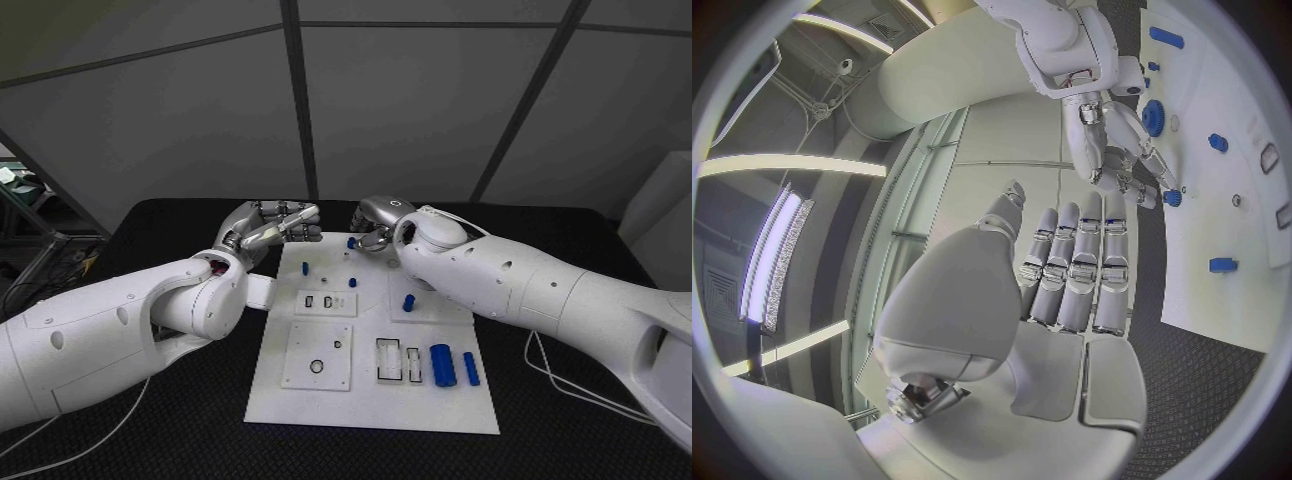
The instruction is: Assemble the parts on the task board
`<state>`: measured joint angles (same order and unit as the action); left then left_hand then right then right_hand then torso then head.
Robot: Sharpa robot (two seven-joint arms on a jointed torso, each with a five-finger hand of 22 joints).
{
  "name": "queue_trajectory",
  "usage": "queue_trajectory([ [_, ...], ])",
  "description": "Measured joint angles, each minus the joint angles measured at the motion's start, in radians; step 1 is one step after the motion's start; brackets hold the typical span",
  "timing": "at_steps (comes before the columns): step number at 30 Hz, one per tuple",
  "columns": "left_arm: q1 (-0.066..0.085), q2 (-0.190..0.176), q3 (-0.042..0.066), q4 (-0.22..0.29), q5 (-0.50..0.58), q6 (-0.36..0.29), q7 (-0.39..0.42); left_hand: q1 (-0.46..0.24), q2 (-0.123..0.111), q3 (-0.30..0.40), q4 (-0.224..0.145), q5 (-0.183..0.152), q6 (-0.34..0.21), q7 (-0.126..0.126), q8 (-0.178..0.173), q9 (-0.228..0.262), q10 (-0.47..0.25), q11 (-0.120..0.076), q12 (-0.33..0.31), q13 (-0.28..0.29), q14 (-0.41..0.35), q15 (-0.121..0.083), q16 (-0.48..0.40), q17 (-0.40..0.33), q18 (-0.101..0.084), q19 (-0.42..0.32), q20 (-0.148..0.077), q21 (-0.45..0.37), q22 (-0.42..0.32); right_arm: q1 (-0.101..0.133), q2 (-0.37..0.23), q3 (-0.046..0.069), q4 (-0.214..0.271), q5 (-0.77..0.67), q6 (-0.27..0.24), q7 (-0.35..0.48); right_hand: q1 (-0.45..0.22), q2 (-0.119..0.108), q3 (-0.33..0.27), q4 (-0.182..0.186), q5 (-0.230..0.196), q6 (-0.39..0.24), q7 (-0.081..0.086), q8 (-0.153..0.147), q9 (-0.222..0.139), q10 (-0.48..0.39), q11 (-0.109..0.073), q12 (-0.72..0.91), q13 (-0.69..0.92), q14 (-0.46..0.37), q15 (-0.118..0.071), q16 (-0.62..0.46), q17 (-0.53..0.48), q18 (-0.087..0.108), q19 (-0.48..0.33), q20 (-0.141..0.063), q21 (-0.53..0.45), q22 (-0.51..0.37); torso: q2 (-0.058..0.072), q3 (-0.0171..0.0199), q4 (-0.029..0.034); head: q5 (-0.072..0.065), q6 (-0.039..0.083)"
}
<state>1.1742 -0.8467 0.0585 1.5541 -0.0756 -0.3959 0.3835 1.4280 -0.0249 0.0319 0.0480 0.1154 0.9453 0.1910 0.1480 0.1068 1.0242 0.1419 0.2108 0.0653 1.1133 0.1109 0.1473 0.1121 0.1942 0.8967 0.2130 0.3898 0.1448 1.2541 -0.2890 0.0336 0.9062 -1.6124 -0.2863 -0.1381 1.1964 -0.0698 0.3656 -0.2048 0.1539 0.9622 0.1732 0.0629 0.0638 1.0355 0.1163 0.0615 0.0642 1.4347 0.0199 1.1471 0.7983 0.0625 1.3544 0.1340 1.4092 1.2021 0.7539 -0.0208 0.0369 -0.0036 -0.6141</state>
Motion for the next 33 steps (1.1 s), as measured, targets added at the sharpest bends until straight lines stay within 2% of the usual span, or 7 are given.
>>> queue_trajectory([
  [8, 0.000, -0.012, 0.000, -0.001, 0.000, 0.001, -0.001, 0.000, 0.000, 0.000, 0.000, 0.000, 0.000, 0.000, 0.000, 0.000, 0.000, 0.000, 0.000, 0.000, 0.000, 0.000, 0.000, 0.000, 0.000, 0.000, 0.000, 0.000, 0.000, 0.000, -0.118, 0.000, 0.124, 0.002, -0.024, -0.001, 0.005, -0.005, -0.016, 0.003, 0.000, 0.016, 0.000, 0.005, 0.005, 0.025, -0.003, 0.007, 0.007, 0.000, 0.000, 0.006, 0.011, 0.000, 0.001, 0.000, 0.000, 0.012, -0.002, 0.0012, -0.0039, 0.002, 0.006],
  [12, 0.000, -0.018, 0.000, -0.002, 0.000, 0.001, -0.002, 0.000, 0.000, 0.000, 0.000, 0.000, 0.000, 0.000, 0.000, 0.000, 0.000, 0.000, 0.000, 0.000, 0.000, 0.000, 0.000, 0.000, 0.000, 0.000, 0.000, 0.000, 0.000, 0.000, -0.218, 0.001, 0.215, 0.022, -0.043, -0.004, 0.005, -0.005, -0.021, 0.008, 0.010, 0.047, -0.018, 0.011, 0.007, 0.117, -0.022, 0.034, 0.022, 0.014, -0.014, 0.039, 0.054, 0.000, 0.042, -0.010, 0.029, 0.068, -0.005, 0.0032, -0.0089, 0.001, 0.009],
  [17, 0.000, -0.020, 0.000, -0.004, 0.000, 0.003, -0.002, 0.000, 0.000, 0.000, 0.000, 0.000, 0.000, 0.000, 0.000, 0.000, 0.000, 0.000, 0.000, 0.000, 0.000, 0.000, 0.000, 0.001, 0.000, 0.000, 0.000, 0.000, 0.000, 0.000, -0.333, 0.026, 0.292, 0.092, -0.052, -0.013, -0.020, -0.030, -0.044, 0.031, 0.011, 0.030, -0.038, 0.003, 0.004, 0.279, -0.062, 0.097, 0.067, 0.032, -0.041, 0.094, 0.134, 0.000, 0.096, -0.042, 0.073, 0.106, -0.009, 0.0067, -0.0174, -0.003, 0.013],
  [22, 0.000, -0.020, 0.000, -0.009, 0.000, 0.005, -0.003, 0.000, 0.000, 0.000, 0.000, 0.000, 0.000, 0.000, 0.000, -0.001, -0.004, 0.004, 0.000, 0.000, 0.000, 0.000, 0.000, 0.001, 0.000, 0.000, 0.000, 0.000, -0.001, 0.000, -0.381, 0.032, 0.312, 0.164, -0.036, -0.028, -0.045, -0.074, -0.105, 0.092, 0.011, 0.021, -0.063, 0.003, 0.004, 0.392, -0.094, 0.201, 0.165, 0.031, -0.067, 0.128, 0.179, -0.017, 0.113, -0.071, 0.096, 0.106, -0.012, 0.0105, -0.0260, -0.004, 0.016],
  [26, 0.000, -0.018, 0.000, -0.012, 0.000, 0.007, -0.003, 0.000, 0.000, 0.000, 0.000, 0.000, 0.000, 0.000, 0.000, -0.001, -0.004, 0.004, 0.000, 0.000, 0.000, 0.000, 0.000, 0.001, 0.000, 0.000, 0.000, 0.000, -0.001, 0.000, -0.388, 0.034, 0.299, 0.199, -0.004, -0.042, -0.018, -0.096, -0.163, 0.168, 0.011, 0.023, -0.074, 0.003, 0.006, 0.388, -0.098, 0.399, 0.379, 0.032, -0.080, 0.176, 0.253, -0.017, 0.113, -0.077, 0.107, 0.106, -0.012, 0.0121, -0.0282, -0.004, 0.017],
  [29, 0.000, -0.017, -0.001, -0.015, 0.000, 0.007, -0.003, 0.000, 0.000, 0.000, 0.000, 0.000, 0.000, 0.000, 0.000, -0.001, -0.004, 0.004, 0.000, 0.000, 0.000, 0.000, 0.000, 0.001, 0.000, 0.000, 0.000, 0.000, -0.001, 0.000, -0.377, 0.035, 0.282, 0.212, 0.024, -0.051, 0.014, -0.100, -0.186, 0.228, 0.011, 0.018, -0.070, 0.003, 0.006, 0.359, -0.098, 0.683, 0.679, 0.030, -0.081, 0.223, 0.333, -0.033, 0.113, -0.077, 0.116, 0.106, -0.012, 0.0124, -0.0281, -0.007, 0.017],
  [33, 0.000, -0.014, -0.001, -0.018, 0.000, 0.009, -0.003, 0.000, 0.000, 0.000, 0.000, 0.000, 0.000, 0.000, 0.000, -0.001, -0.004, 0.004, 0.000, 0.000, 0.000, 0.000, 0.000, 0.001, 0.000, 0.000, 0.000, 0.000, -0.001, 0.000, -0.356, 0.035, 0.256, 0.221, 0.055, -0.061, 0.044, -0.106, -0.199, 0.286, 0.011, 0.012, -0.063, 0.003, 0.006, 0.349, -0.095, 0.899, 0.906, 0.033, -0.079, 0.261, 0.403, -0.032, 0.113, -0.077, 0.120, 0.106, -0.010, 0.0123, -0.0277, -0.008, 0.014],
])
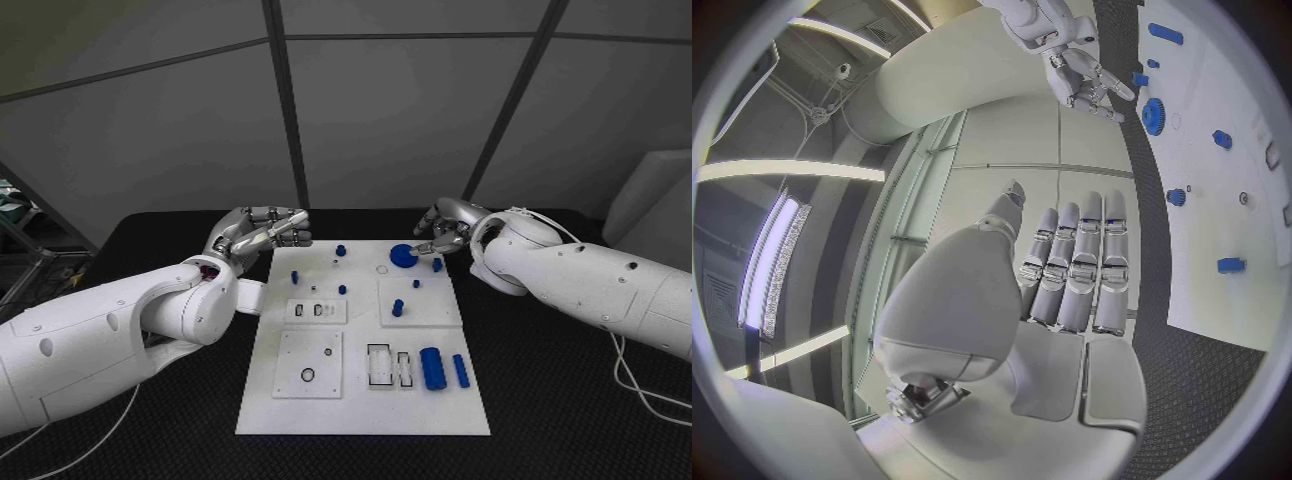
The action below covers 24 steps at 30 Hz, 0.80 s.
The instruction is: Assemble the parts on the task board
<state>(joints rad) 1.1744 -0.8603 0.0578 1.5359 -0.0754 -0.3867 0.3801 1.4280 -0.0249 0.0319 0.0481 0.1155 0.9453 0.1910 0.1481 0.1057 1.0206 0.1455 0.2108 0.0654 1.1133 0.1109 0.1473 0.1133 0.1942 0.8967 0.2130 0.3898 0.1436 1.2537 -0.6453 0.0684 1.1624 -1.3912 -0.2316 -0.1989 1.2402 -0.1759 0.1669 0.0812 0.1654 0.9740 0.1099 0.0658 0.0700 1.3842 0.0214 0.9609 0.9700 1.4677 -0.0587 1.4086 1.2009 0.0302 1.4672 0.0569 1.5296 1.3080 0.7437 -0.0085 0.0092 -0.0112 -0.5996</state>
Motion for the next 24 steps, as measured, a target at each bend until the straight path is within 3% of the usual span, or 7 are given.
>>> queue_trajectory([
  [10, 0.000, 0.007, 0.000, -0.007, 0.000, 0.003, -0.001, 0.000, 0.000, 0.000, 0.000, 0.000, 0.000, 0.000, 0.000, 0.000, 0.000, 0.000, 0.000, 0.000, 0.000, 0.000, 0.000, 0.000, 0.000, 0.000, 0.000, 0.000, 0.000, 0.000, 0.059, 0.000, -0.051, 0.006, 0.059, -0.012, 0.029, 0.000, -0.008, 0.046, 0.000, -0.004, 0.004, 0.000, 0.000, 0.025, 0.006, 0.209, 0.211, -0.003, 0.005, 0.031, 0.065, 0.000, 0.000, 0.000, 0.012, 0.000, 0.001, -0.0012, 0.0014, 0.000, -0.008],
  [16, 0.000, 0.008, 0.000, -0.010, 0.000, 0.004, -0.001, 0.000, 0.000, 0.000, 0.000, 0.000, 0.000, 0.000, 0.000, 0.000, 0.000, 0.000, 0.000, 0.000, 0.000, 0.000, 0.000, 0.000, 0.000, 0.000, 0.000, 0.000, 0.000, 0.000, 0.075, 0.000, -0.063, 0.001, 0.087, -0.016, 0.033, 0.004, -0.010, 0.054, 0.000, -0.004, 0.004, 0.000, 0.000, 0.053, 0.006, 0.298, 0.297, -0.003, 0.005, 0.046, 0.094, 0.000, -0.004, 0.004, 0.018, 0.000, 0.000, -0.0013, 0.0017, 0.000, -0.011],
  [18, 0.000, 0.008, 0.000, -0.010, 0.000, 0.005, -0.001, 0.000, 0.000, 0.000, 0.000, 0.000, 0.000, 0.000, 0.000, 0.000, 0.000, 0.000, 0.000, 0.000, 0.000, 0.000, 0.000, 0.000, 0.000, 0.000, 0.000, 0.000, 0.000, 0.000, 0.078, 0.000, -0.066, -0.002, 0.095, -0.017, 0.036, 0.007, -0.010, 0.054, 0.000, -0.004, 0.004, 0.000, 0.001, 0.062, 0.007, 0.328, 0.326, -0.003, 0.005, 0.052, 0.105, -0.016, -0.004, 0.004, 0.024, 0.000, 0.000, -0.0014, 0.0017, 0.001, -0.010],
  [24, 0.000, 0.009, 0.000, -0.011, 0.000, 0.006, -0.002, 0.000, 0.000, -0.003, -0.003, 0.000, 0.000, 0.000, -0.004, 0.000, 0.000, 0.000, -0.006, 0.000, 0.000, 0.000, 0.000, 0.000, 0.000, 0.000, 0.000, 0.000, -0.001, 0.000, 0.086, 0.000, -0.073, -0.018, 0.114, -0.020, 0.042, 0.014, -0.010, 0.054, 0.000, -0.004, 0.004, 0.000, 0.001, 0.072, 0.011, 0.371, 0.338, 0.001, 0.009, 0.057, 0.107, -0.016, 0.000, 0.008, 0.030, 0.000, 0.000, -0.0012, 0.0016, 0.001, -0.008],
])
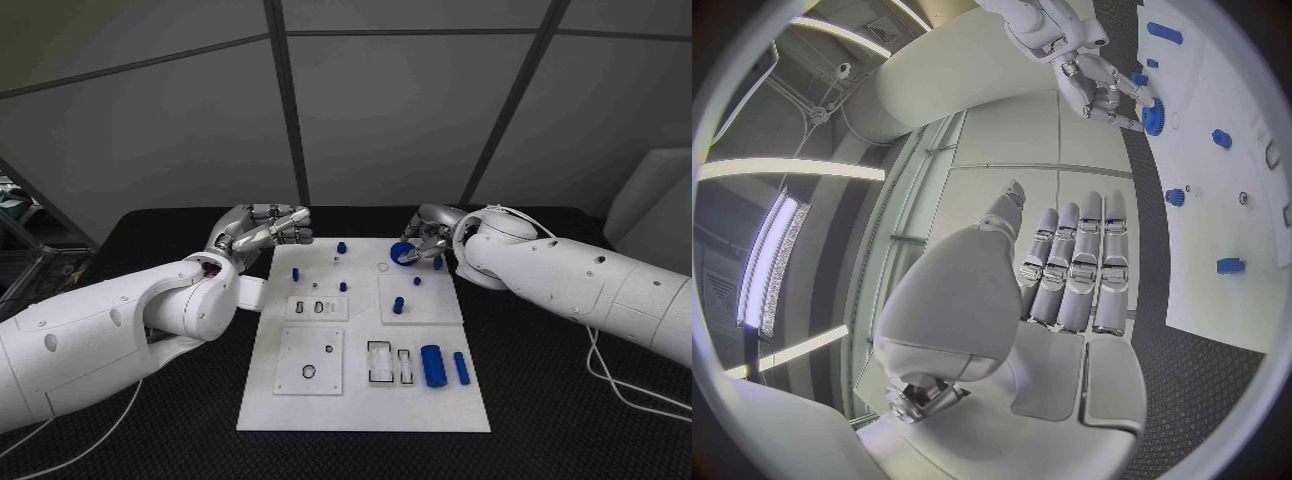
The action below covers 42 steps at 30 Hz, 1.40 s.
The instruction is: Assemble the parts on the task board
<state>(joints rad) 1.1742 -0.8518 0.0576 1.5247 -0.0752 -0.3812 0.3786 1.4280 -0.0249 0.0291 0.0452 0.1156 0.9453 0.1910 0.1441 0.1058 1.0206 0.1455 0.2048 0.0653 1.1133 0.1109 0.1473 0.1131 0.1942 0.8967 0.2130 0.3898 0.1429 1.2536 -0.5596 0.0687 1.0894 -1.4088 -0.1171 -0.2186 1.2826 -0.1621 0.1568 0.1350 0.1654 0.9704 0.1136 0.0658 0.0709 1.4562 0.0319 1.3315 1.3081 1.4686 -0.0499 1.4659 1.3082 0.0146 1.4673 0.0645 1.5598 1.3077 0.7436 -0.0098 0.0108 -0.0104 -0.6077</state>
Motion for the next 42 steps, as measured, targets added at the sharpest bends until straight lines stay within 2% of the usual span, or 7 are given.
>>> queue_trajectory([
  [19, 0.000, 0.000, 0.000, -0.005, 0.000, 0.000, -0.001, 0.000, 0.000, 0.000, 0.000, 0.000, 0.000, 0.000, 0.000, 0.000, 0.000, 0.000, 0.000, 0.000, 0.000, 0.000, 0.000, 0.001, 0.000, 0.000, 0.000, 0.000, 0.000, 0.001, 0.000, 0.001, -0.010, -0.046, 0.019, -0.010, 0.025, 0.012, 0.018, -0.013, 0.014, 0.006, 0.001, 0.000, 0.000, 0.000, 0.000, 0.013, 0.000, 0.000, 0.000, 0.009, 0.000, 0.000, 0.000, 0.000, 0.004, 0.000, 0.000, 0.0017, -0.0007, 0.000, -0.010],
  [22, 0.000, 0.000, 0.000, -0.006, 0.000, 0.000, -0.001, 0.000, 0.000, 0.002, -0.002, 0.000, 0.000, 0.000, 0.000, 0.000, 0.000, 0.000, 0.000, 0.000, 0.000, 0.000, -0.001, 0.001, 0.000, 0.000, 0.000, 0.000, 0.000, 0.001, 0.000, 0.001, -0.010, -0.050, 0.019, -0.009, 0.035, 0.022, 0.028, -0.023, 0.019, 0.025, -0.002, 0.002, 0.002, 0.004, -0.004, 0.026, 0.000, 0.000, 0.000, 0.013, 0.000, 0.000, 0.000, 0.000, 0.006, 0.000, 0.000, 0.0017, -0.0010, 0.001, -0.010],
  [27, 0.000, 0.001, 0.000, -0.007, 0.000, 0.000, -0.001, 0.000, 0.000, 0.003, -0.003, -0.004, 0.000, 0.000, 0.000, 0.000, 0.000, 0.000, 0.000, 0.000, 0.000, 0.000, -0.004, 0.001, 0.000, 0.000, 0.000, 0.000, 0.000, 0.001, 0.002, 0.001, -0.006, -0.056, 0.014, -0.002, 0.050, 0.038, 0.050, -0.045, 0.024, 0.096, -0.012, 0.028, 0.018, 0.009, -0.009, 0.061, 0.000, 0.000, 0.000, 0.015, 0.000, 0.000, 0.000, 0.000, 0.008, 0.000, 0.000, 0.0018, -0.0011, 0.000, -0.010],
  [30, 0.000, 0.002, 0.000, -0.007, 0.000, 0.001, -0.002, 0.000, 0.000, 0.003, -0.003, -0.004, 0.000, 0.000, 0.000, 0.000, 0.000, 0.000, 0.000, 0.000, 0.000, 0.000, -0.004, 0.001, 0.000, 0.000, 0.000, 0.000, 0.000, 0.000, 0.002, 0.000, 0.001, -0.058, 0.003, 0.003, 0.047, 0.049, 0.061, -0.057, 0.035, 0.115, -0.014, 0.036, 0.021, 0.009, -0.016, 0.071, 0.000, -0.004, -0.004, 0.015, 0.000, 0.000, -0.001, -0.001, 0.008, 0.000, 0.000, 0.0019, -0.0011, -0.001, -0.010],
  [33, 0.000, 0.002, 0.000, -0.009, 0.000, 0.001, -0.002, 0.000, 0.000, 0.003, -0.003, -0.004, 0.000, 0.000, 0.000, 0.000, 0.000, 0.000, 0.000, 0.000, 0.000, 0.000, -0.004, 0.001, 0.000, 0.000, 0.000, 0.000, 0.000, -0.002, 0.002, -0.001, 0.012, -0.062, -0.020, 0.007, 0.043, 0.055, 0.069, -0.066, 0.088, 0.120, -0.010, 0.036, 0.020, 0.012, -0.023, 0.073, 0.000, -0.002, -0.013, 0.019, 0.000, 0.000, 0.000, -0.011, 0.008, 0.000, 0.000, 0.0019, -0.0011, -0.002, -0.010],
  [36, 0.000, 0.003, 0.000, -0.010, 0.000, 0.001, -0.002, 0.000, 0.000, 0.003, -0.003, -0.004, 0.000, 0.000, 0.000, 0.000, 0.000, 0.000, 0.000, 0.000, 0.000, 0.000, -0.004, 0.001, 0.000, 0.000, 0.000, 0.000, -0.001, -0.002, -0.002, -0.001, 0.034, -0.070, -0.055, 0.009, 0.034, 0.064, 0.074, -0.068, 0.116, 0.120, -0.010, 0.036, 0.014, 0.010, -0.025, 0.073, 0.000, -0.002, -0.013, 0.019, 0.000, 0.000, 0.000, -0.011, 0.008, 0.000, 0.000, 0.0019, -0.0010, -0.004, -0.010],
  [42, 0.000, 0.003, 0.000, -0.010, 0.000, 0.001, -0.002, 0.000, 0.000, 0.003, -0.003, -0.004, 0.000, 0.000, 0.000, -0.001, 0.004, 0.003, 0.000, 0.000, 0.000, 0.000, -0.004, 0.001, 0.000, 0.000, 0.000, 0.000, -0.001, -0.002, -0.010, 0.000, 0.106, -0.106, -0.115, 0.008, 0.029, 0.069, 0.074, -0.068, 0.120, 0.120, -0.010, 0.035, 0.013, 0.009, -0.027, 0.073, 0.000, -0.002, -0.013, 0.019, -0.001, 0.000, 0.000, -0.011, 0.008, 0.000, 0.000, 0.0016, 0.0007, -0.002, -0.009],
])
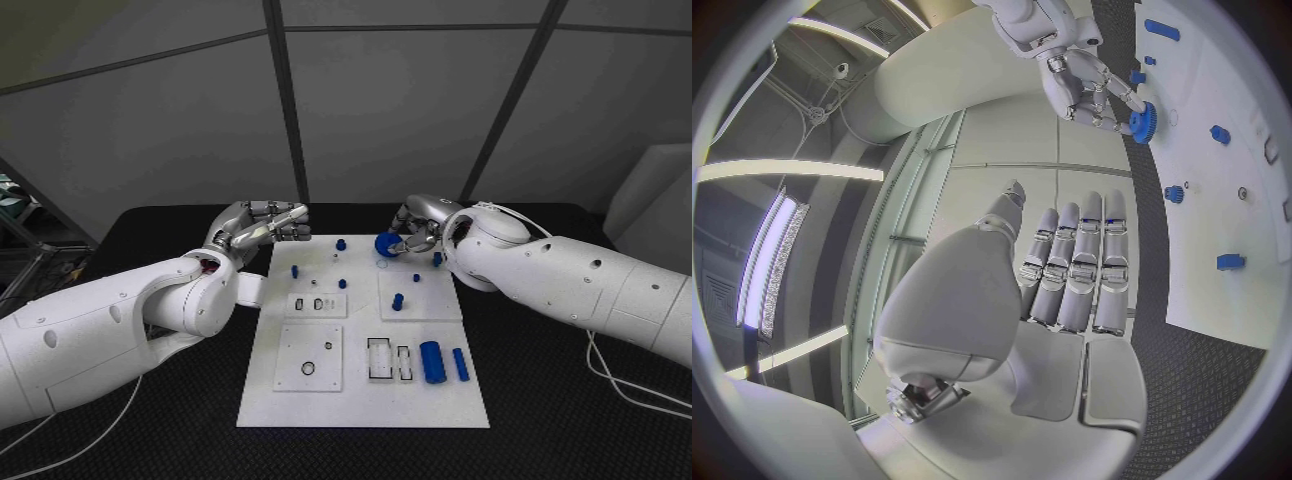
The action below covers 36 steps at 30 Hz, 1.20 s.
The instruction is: Assemble the parts on the task board
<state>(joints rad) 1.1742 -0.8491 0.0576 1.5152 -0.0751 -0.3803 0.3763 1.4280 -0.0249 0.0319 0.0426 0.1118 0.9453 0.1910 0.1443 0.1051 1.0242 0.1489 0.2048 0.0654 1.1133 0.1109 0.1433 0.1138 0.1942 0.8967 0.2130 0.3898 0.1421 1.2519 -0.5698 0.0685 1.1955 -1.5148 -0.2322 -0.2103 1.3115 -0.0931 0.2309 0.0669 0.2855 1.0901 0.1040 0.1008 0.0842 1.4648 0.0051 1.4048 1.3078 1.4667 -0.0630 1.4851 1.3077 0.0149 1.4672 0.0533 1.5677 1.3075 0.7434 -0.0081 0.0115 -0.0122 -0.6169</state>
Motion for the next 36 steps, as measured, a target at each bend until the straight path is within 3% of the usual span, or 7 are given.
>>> queue_trajectory([
  [7, 0.000, 0.000, 0.000, -0.001, 0.000, 0.000, 0.000, 0.000, 0.000, 0.000, 0.000, 0.000, 0.000, 0.000, 0.000, 0.000, 0.000, 0.000, 0.000, 0.000, 0.000, 0.000, 0.000, 0.000, 0.000, 0.000, 0.000, 0.000, 0.000, 0.000, 0.044, 0.000, 0.048, -0.064, -0.039, -0.008, 0.000, 0.000, 0.000, 0.000, 0.000, 0.000, 0.000, 0.000, 0.000, 0.000, 0.000, 0.000, 0.000, 0.000, 0.000, 0.000, 0.000, 0.000, -0.004, -0.003, 0.000, 0.000, 0.000, -0.0001, 0.0007, 0.008, 0.001],
  [10, 0.000, 0.000, 0.000, -0.002, 0.000, 0.000, 0.000, 0.000, 0.000, 0.000, 0.000, 0.000, 0.000, 0.000, 0.000, 0.000, 0.000, 0.000, 0.000, 0.000, 0.000, 0.000, 0.000, 0.000, 0.000, 0.000, 0.000, 0.000, 0.000, 0.001, 0.077, -0.006, 0.050, -0.096, -0.050, -0.015, -0.006, 0.000, 0.000, 0.000, 0.000, 0.000, 0.000, -0.005, 0.000, 0.000, 0.000, 0.000, 0.000, 0.000, 0.000, 0.000, 0.000, 0.000, -0.004, -0.004, 0.000, 0.000, 0.000, -0.0002, 0.0008, 0.011, -0.002],
  [15, 0.000, 0.003, 0.000, -0.005, 0.000, 0.000, 0.000, 0.000, 0.000, 0.000, 0.000, 0.000, 0.000, 0.000, 0.000, 0.000, 0.000, 0.000, 0.000, 0.000, 0.000, 0.000, 0.000, 0.000, 0.000, 0.000, 0.000, 0.000, 0.000, 0.001, 0.129, -0.027, 0.025, -0.137, -0.059, -0.033, -0.011, 0.000, 0.003, -0.003, 0.000, 0.000, 0.000, -0.007, 0.000, 0.000, 0.000, 0.000, 0.000, 0.000, 0.000, 0.000, 0.000, 0.000, -0.004, -0.004, 0.000, 0.000, 0.001, -0.0006, 0.0012, 0.013, -0.002],
  [20, 0.000, 0.007, 0.000, -0.006, 0.000, 0.000, 0.000, 0.000, 0.000, 0.000, 0.000, 0.000, 0.000, 0.000, 0.000, 0.000, 0.000, 0.000, 0.000, 0.000, 0.000, 0.000, 0.000, 0.000, 0.000, 0.000, 0.000, 0.000, 0.000, -0.001, 0.163, -0.039, -0.007, -0.160, -0.059, -0.048, -0.011, 0.000, 0.003, -0.003, -0.001, 0.000, 0.000, -0.012, 0.000, 0.000, 0.000, 0.000, 0.000, 0.000, 0.000, 0.000, 0.000, 0.000, -0.004, -0.004, 0.000, 0.000, 0.002, -0.0007, 0.0015, 0.015, -0.003],
  [31, 0.000, 0.011, 0.000, -0.008, 0.000, 0.000, 0.000, 0.000, 0.000, 0.003, -0.003, 0.000, 0.000, 0.000, -0.004, 0.000, 0.000, 0.000, 0.000, 0.000, 0.000, 0.000, 0.000, 0.001, 0.000, 0.000, 0.000, 0.000, -0.001, -0.002, 0.212, -0.047, -0.059, -0.182, -0.051, -0.059, -0.020, -0.009, 0.006, -0.007, -0.005, 0.001, 0.001, -0.014, 0.000, 0.000, 0.000, -0.009, 0.000, 0.000, 0.000, 0.000, 0.000, 0.000, -0.004, -0.003, 0.000, 0.000, 0.002, 0.0009, -0.0005, 0.021, -0.008],
  [36, 0.000, 0.012, 0.000, -0.009, 0.000, 0.000, 0.000, 0.000, 0.000, 0.003, -0.003, 0.000, 0.000, 0.000, -0.004, 0.000, 0.000, 0.000, 0.000, 0.000, 0.000, 0.000, 0.000, 0.001, 0.000, 0.000, 0.000, 0.000, -0.001, -0.003, 0.226, -0.049, -0.076, -0.188, -0.045, -0.060, -0.040, -0.017, 0.007, -0.008, -0.023, -0.006, -0.006, -0.036, 0.004, 0.000, 0.000, -0.020, 0.000, 0.000, 0.000, 0.000, 0.000, 0.000, -0.004, -0.003, 0.000, 0.000, 0.001, 0.0015, -0.0018, 0.024, -0.010],
])
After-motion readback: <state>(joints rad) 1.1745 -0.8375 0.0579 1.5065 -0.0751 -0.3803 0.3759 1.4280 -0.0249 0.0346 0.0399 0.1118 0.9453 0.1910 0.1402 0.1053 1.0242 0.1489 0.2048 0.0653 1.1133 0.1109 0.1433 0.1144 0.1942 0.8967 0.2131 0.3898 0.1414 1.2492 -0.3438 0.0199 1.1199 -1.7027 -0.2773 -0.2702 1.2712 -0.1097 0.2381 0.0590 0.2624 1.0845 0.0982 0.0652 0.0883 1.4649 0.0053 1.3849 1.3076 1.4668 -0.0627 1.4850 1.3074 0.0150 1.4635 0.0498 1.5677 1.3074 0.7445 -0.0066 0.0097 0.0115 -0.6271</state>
